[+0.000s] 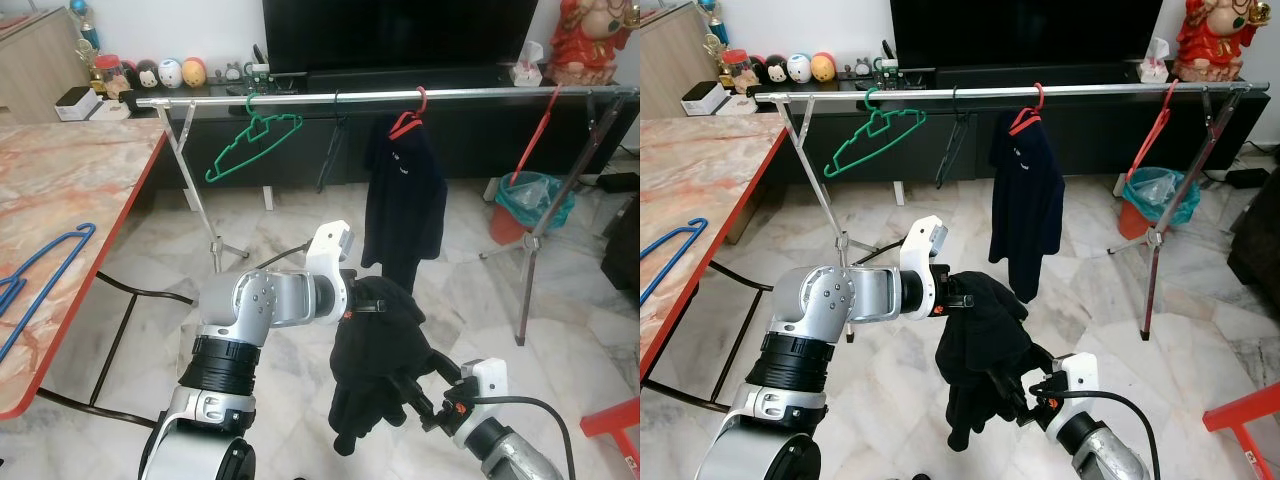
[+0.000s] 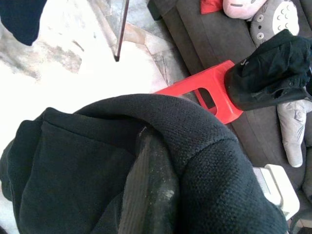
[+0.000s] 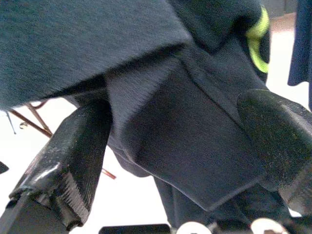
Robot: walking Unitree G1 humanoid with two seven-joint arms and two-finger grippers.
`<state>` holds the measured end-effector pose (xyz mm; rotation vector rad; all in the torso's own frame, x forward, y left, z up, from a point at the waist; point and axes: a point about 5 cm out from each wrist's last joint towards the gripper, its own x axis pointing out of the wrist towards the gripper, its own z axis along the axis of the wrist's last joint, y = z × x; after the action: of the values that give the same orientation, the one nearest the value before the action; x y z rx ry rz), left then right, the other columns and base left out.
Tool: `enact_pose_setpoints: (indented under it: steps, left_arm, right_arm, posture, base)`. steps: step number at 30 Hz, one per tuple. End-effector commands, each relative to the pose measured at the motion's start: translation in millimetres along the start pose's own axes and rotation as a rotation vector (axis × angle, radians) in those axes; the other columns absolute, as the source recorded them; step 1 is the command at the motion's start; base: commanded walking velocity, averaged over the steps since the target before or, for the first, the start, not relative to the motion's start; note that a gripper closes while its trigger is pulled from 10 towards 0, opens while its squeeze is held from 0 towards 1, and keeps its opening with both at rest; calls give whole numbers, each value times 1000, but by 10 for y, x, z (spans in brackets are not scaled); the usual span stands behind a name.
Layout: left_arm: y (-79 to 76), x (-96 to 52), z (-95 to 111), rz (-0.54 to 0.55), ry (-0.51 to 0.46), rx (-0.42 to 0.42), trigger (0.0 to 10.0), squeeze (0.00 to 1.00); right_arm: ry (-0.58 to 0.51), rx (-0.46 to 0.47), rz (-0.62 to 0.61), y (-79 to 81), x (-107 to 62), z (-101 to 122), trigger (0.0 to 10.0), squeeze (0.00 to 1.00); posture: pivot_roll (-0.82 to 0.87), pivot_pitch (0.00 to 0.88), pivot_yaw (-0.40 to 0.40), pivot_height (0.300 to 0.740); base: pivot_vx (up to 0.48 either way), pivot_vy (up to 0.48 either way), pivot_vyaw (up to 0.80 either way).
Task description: Hang hanger
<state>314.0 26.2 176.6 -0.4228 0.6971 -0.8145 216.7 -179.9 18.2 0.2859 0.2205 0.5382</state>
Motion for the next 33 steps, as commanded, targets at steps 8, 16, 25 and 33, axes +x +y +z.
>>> enact_pose_setpoints:
  steps: [8,16,25,33]
  left_arm:
    - [-74,-30,55,-44,-27,30,10000,0]
    - [-100,-34,50,-60,-24,39,10000,0]
    - [-121,-44,59,-73,-27,50,10000,0]
    - [-153,-51,69,-90,-32,60,10000,0]
  right_arm:
    - [-31,-42,-33,-68,105,89,10000,0]
    - [-57,-68,-76,-136,201,164,10000,0]
    - [-81,-103,-109,-158,308,207,10000,0]
    - [-81,-163,-239,-277,384,262,10000,0]
  posture:
    - [-12,0,74,740]
    - [-6,0,72,740]
    - [0,0,71,740]
    - [5,0,70,740]
  base:
    - [0,0,0]
    - [0,0,0]
    - [0,0,0]
    - [0,0,0]
